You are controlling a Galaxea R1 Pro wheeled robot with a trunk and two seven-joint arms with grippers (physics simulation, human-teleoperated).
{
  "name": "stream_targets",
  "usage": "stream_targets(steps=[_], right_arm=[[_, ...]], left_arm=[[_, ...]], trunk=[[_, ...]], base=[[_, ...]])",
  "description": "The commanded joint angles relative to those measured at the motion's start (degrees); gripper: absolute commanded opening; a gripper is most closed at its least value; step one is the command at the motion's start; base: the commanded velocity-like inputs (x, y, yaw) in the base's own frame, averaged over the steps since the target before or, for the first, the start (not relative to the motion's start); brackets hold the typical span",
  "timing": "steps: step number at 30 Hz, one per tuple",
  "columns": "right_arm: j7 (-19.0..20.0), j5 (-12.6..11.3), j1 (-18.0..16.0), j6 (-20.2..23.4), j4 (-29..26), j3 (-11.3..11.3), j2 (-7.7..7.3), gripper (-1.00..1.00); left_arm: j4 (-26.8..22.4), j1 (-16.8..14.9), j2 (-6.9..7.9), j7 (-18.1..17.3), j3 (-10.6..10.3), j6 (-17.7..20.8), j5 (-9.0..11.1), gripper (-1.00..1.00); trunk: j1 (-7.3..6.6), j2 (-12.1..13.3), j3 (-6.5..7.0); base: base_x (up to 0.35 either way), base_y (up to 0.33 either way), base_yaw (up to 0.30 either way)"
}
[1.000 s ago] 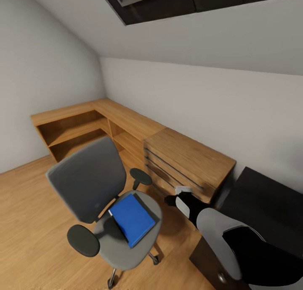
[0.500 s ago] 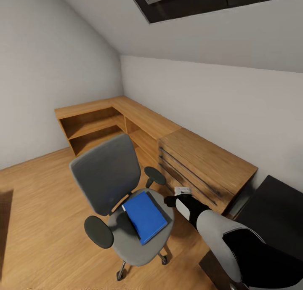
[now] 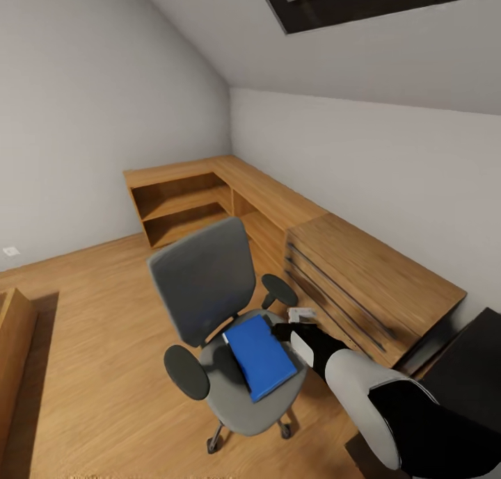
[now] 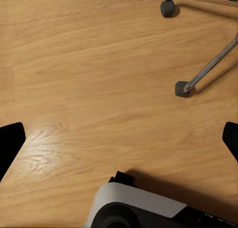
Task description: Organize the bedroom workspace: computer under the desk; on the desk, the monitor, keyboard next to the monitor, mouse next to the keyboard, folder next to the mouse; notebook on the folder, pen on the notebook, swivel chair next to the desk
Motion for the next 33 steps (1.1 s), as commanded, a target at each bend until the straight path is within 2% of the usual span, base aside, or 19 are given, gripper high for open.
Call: stream_targets(steps=[1, 7, 15, 23, 33], right_arm=[[-0.08, 0.02, 0.05, -0.08, -0.12, 0.37, 0.0, 1.0], [2.57, 3.04, 0.41, -1.62, -0.12, 0.28, 0.0, 1.0], [5.88, 4.36, 0.85, -4.89, 0.06, 0.18, 0.0, 1.0], [6.74, 6.05, 2.36, -10.01, 0.97, 0.16, 0.0, 1.0], [6.82, 7.36, 2.66, -11.29, 1.18, 0.11, 0.0, 1.0]], left_arm=[[0.02, -0.04, 0.03, 0.37, -0.4, -0.2, 0.28, 1.0], [0.02, -0.04, 0.13, 0.36, -0.37, -0.2, 0.28, 1.0], [0.02, -0.04, 0.7, 0.36, -0.36, -0.2, 0.3, 1.0], [0.02, -0.04, 1.0, 0.36, -0.35, -0.2, 0.35, 1.0], [-0.34, -0.04, 0.95, 0.46, -0.41, -0.28, 0.3, 1.0]], trunk=[[0.01, -0.05, -0.1], [0.01, -0.05, -0.25], [0.01, -0.05, -0.3], [0.01, -0.05, -0.3], [0.01, -0.05, -0.3]], base=[[0.0, 0.0, 0.24], [0.0, 0.0, 0.161], [-0.02, 0.019, 0.033], [-0.146, 0.132, 0.006], [-0.034, 0.026, 0.001]])
